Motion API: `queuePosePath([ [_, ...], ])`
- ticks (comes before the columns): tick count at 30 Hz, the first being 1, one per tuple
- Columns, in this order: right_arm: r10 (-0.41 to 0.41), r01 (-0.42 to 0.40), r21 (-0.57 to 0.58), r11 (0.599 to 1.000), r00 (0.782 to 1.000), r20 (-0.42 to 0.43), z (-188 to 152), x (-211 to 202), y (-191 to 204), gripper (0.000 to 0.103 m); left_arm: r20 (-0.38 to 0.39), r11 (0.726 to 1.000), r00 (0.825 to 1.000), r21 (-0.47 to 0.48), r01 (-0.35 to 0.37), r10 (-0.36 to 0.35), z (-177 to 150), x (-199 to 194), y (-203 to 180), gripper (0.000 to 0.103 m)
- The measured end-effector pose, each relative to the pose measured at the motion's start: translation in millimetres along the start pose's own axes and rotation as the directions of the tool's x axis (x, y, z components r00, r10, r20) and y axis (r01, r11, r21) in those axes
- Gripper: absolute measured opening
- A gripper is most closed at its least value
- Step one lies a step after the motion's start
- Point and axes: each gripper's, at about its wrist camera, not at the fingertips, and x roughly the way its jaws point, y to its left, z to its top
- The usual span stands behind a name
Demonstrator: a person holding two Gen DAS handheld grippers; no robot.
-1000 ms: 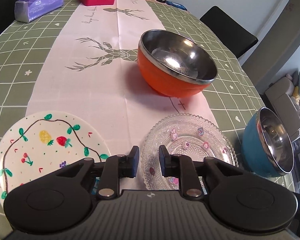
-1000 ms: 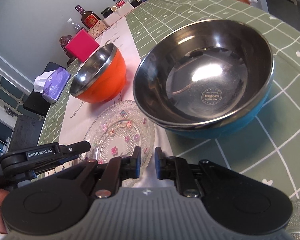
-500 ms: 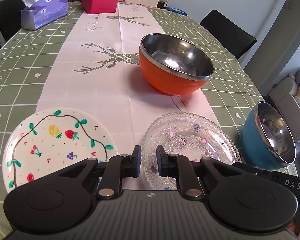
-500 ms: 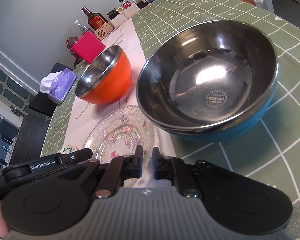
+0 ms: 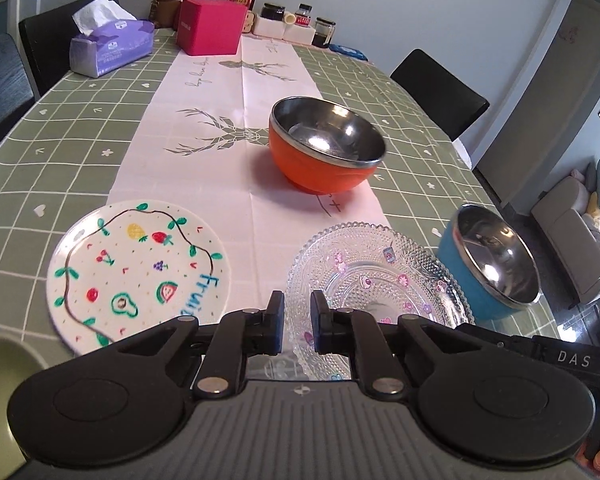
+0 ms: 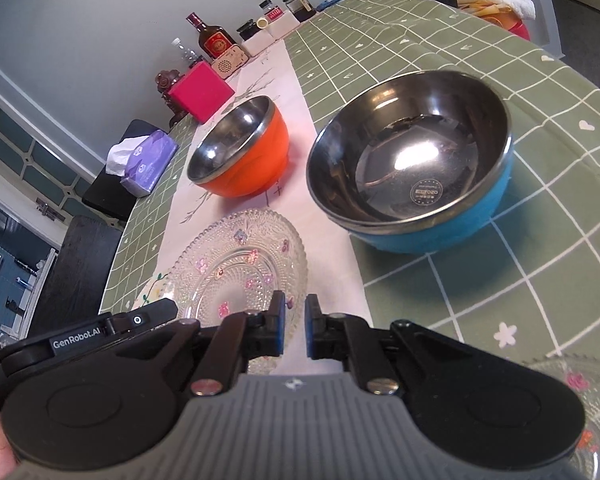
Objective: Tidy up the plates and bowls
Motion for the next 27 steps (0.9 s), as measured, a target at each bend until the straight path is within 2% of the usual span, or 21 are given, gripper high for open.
queuePosePath([
  [12, -0.019, 0.02, -0.056, 0.998, 0.999, 0.028, -31, -74, -17, 0.007, 0.019, 0.996, 0.998, -0.053, 0.068, -0.067, -53, -39, -37, 0.014],
  [22, -0.081, 0.085, -0.055, 0.995, 0.994, 0.072, -51, -124, -58, 0.007, -0.032, 0.988, 0.99, -0.075, 0.135, -0.138, -98, -40, -80, 0.014],
  [27, -0.104, 0.104, 0.002, 0.995, 0.991, 0.085, -56, -140, -85, 0.007, -0.041, 0.986, 0.987, -0.062, 0.154, -0.156, -116, -35, -103, 0.014],
])
